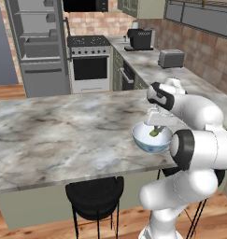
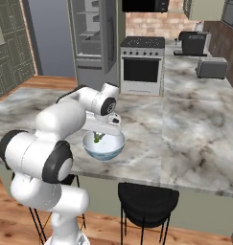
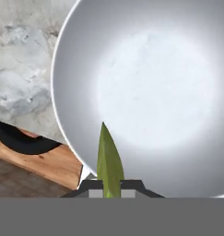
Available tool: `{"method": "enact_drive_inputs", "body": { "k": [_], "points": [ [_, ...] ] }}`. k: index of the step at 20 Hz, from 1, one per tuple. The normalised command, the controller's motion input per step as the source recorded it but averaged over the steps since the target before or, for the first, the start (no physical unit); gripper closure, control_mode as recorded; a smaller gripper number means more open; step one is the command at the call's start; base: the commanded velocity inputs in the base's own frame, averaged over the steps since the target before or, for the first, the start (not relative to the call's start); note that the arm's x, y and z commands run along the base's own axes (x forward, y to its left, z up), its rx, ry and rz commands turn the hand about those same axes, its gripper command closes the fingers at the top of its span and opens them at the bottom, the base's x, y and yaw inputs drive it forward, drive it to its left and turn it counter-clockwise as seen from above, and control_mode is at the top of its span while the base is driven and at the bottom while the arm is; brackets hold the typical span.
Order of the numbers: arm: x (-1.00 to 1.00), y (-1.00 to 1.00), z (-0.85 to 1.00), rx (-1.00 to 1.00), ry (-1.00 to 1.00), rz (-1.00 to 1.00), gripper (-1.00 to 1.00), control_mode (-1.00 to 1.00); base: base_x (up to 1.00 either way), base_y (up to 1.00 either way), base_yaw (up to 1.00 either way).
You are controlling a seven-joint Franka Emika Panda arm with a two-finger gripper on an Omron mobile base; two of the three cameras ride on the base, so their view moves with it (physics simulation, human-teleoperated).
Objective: There is a bowl on the dining counter. Grab a lemon wedge from the fridge and place it in the bowl. Then get the liquor bottle and glass cup from the cabinet and place them next to the bowl.
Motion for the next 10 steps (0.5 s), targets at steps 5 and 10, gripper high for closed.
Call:
{"method": "enact_drive_inputs", "body": {
  "k": [5,10],
  "points": [
    [0.40,-0.05,-0.25,0.00,0.04,0.00,1.00,-1.00,0.00,0.00,0.00],
    [0.25,-0.10,-0.24,0.00,0.03,0.00,1.00,-1.00,0.00,0.00,0.00]
  ]
}}
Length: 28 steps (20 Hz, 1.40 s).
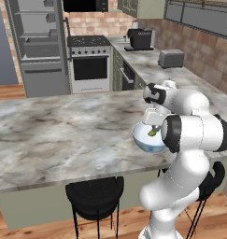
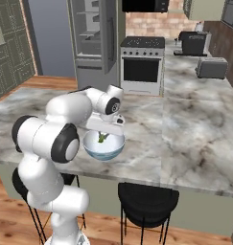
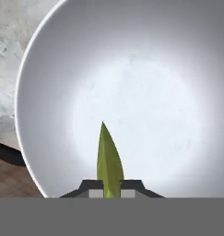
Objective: There is a bowl on the dining counter. Grab a lemon wedge from the fridge and place it in the bowl. Then get the liquor bottle and glass cup from the cabinet and place them next to the bowl.
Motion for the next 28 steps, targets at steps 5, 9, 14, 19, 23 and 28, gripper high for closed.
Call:
{"method": "enact_drive_inputs", "body": {
  "k": [5,9,14,19,23,28],
  "points": [
    [0.27,-0.07,-0.27,0.00,0.02,0.00,1.00,-1.00,0.00,0.00,0.00],
    [0.25,-0.06,-0.30,0.00,0.01,0.00,1.00,-1.00,0.00,0.00,0.00],
    [0.23,0.00,-0.32,0.00,0.02,0.00,1.00,-1.00,0.00,0.00,0.00],
    [0.19,0.00,-0.19,-0.02,0.01,0.00,-1.00,-1.00,0.00,0.00,0.00],
    [-0.17,-0.04,0.01,0.00,-0.06,0.00,-1.00,-1.00,0.00,0.00,0.00],
    [-0.38,-0.05,0.14,0.00,-0.12,0.00,-1.00,-1.00,0.00,0.00,0.00]
  ]
}}
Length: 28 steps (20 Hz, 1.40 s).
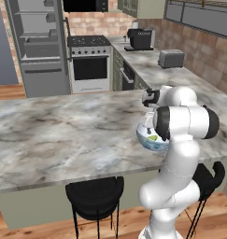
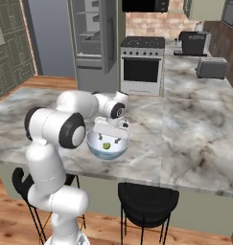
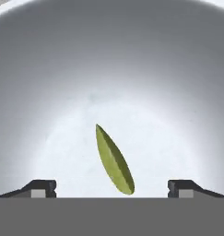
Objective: There is a bowl on the dining counter. Grab a lemon wedge from the fridge and place it in the bowl. Then get the liquor bottle and glass cup from the cabinet and place them next to the bowl.
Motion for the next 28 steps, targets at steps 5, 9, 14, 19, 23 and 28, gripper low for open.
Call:
{"method": "enact_drive_inputs", "body": {
  "k": [5,9,14,19,23,28],
  "points": [
    [-0.47,-0.05,0.41,0.00,-0.15,0.00,-1.00,-1.00,0.00,0.00,0.00],
    [-0.60,-0.02,0.55,0.00,-0.18,0.00,-1.00,-1.00,0.00,0.00,0.00],
    [-0.82,0.08,0.42,0.00,-0.12,0.00,-1.00,-1.00,0.00,0.00,0.00],
    [-0.88,0.38,0.36,0.00,-0.04,0.00,-1.00,-1.00,0.00,0.00,0.00],
    [-0.79,0.61,0.56,-0.03,-0.06,0.00,-1.00,-1.00,0.00,0.00,0.00],
    [-0.68,0.68,0.67,-0.08,-0.06,0.00,-1.00,-1.00,0.00,0.00,0.00]
  ]
}}
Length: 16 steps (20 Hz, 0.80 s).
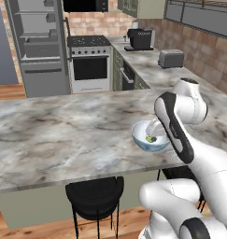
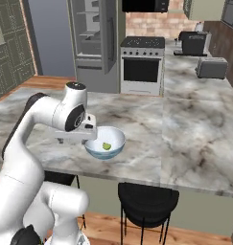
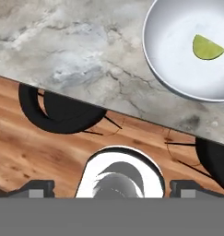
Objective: There is a bowl on the dining counter. Grab a lemon wedge from the fridge and place it in the bowl. Then get the liquor bottle and glass cup from the cabinet and place them next to the bowl.
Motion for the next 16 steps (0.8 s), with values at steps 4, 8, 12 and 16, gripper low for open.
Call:
{"method": "enact_drive_inputs", "body": {
  "k": [4,8,12,16],
  "points": [
    [-0.60,0.65,0.63,-0.07,-0.09,0.00,-1.00,-1.00,0.00,0.00,0.00],
    [-0.52,0.34,0.44,-0.01,-0.18,0.00,-1.00,-1.00,0.00,0.00,0.00],
    [-0.44,0.03,0.02,0.00,-0.08,0.00,-1.00,-1.00,0.00,0.00,0.00],
    [-0.41,-0.05,0.00,0.00,-0.02,-0.07,-1.00,-1.00,0.00,0.00,0.00]
  ]
}}
